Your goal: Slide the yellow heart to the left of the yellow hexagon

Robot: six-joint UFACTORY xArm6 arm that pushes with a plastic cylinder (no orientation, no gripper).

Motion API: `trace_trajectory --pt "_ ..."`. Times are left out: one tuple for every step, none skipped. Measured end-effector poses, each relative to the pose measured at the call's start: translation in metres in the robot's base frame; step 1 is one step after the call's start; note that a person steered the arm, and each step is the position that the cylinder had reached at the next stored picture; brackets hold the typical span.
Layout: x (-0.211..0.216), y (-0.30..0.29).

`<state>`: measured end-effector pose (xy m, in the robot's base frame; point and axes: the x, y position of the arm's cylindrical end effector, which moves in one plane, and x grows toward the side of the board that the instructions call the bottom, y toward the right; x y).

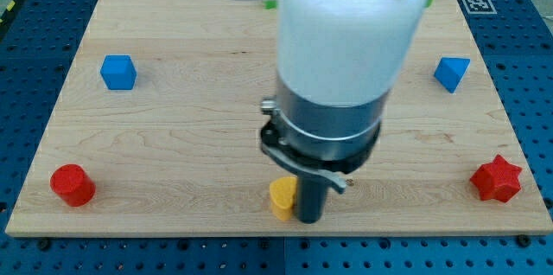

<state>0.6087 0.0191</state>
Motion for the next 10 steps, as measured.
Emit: trace_trajectory --pt "0.0 -0.033" --pt "0.0 -0.045" --pt "0.0 -0.056" --pt "-0.001 -0.065" --pt "-0.008 -0.058" --pt "-0.02 -0.048" --pt "-0.038 -0.05" --pt "-0.038 -0.061" --pt "-0.04 -0.079" --pt "-0.056 -0.089"
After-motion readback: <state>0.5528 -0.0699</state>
